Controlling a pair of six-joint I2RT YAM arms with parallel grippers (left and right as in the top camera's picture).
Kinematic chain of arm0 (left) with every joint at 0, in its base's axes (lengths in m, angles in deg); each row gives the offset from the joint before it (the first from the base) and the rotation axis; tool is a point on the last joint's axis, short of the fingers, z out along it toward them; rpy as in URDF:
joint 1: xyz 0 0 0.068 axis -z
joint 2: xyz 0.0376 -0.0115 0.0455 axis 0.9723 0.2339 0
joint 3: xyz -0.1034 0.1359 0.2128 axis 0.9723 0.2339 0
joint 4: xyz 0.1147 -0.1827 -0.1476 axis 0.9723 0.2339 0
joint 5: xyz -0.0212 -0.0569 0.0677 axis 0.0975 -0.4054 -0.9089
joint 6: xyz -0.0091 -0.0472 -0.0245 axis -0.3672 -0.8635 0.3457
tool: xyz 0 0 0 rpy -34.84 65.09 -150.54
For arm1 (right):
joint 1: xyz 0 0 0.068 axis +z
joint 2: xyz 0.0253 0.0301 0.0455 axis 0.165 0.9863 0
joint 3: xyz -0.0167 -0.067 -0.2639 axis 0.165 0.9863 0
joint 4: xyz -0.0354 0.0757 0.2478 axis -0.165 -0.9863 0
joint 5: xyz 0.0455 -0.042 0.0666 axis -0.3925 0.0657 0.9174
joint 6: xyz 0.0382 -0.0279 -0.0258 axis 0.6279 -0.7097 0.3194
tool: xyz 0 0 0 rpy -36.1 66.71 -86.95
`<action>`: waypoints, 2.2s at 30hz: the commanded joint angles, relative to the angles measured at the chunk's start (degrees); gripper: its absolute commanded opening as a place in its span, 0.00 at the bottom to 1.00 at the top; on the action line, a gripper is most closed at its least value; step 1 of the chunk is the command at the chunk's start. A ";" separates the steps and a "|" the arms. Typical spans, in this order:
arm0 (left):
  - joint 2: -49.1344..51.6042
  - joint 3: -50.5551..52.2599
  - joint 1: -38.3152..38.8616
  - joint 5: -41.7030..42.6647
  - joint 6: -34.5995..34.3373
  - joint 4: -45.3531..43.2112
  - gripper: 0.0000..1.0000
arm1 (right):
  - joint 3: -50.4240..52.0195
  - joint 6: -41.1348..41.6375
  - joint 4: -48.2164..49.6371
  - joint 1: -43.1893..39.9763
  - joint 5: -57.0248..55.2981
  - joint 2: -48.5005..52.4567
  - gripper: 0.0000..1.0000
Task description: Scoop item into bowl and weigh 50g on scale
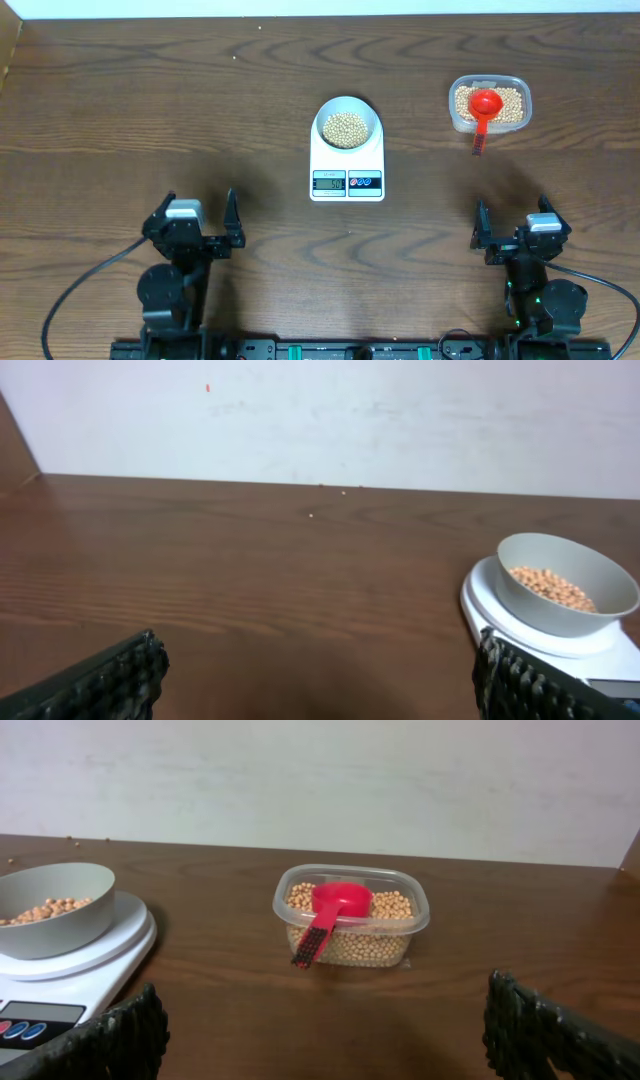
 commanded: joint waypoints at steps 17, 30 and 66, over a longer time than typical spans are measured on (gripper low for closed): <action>-10.58 10.80 1.73 -5.53 1.01 -0.15 1.00 | 0.20 -0.04 -0.13 0.39 -0.24 -0.37 0.99; -10.32 10.80 1.73 -5.55 1.01 -0.22 1.00 | 0.20 -0.04 -0.13 0.39 -0.26 -0.37 0.99; -10.32 10.80 1.73 -5.55 1.01 -0.22 1.00 | 0.20 -0.04 -0.13 0.39 -0.26 -0.37 0.99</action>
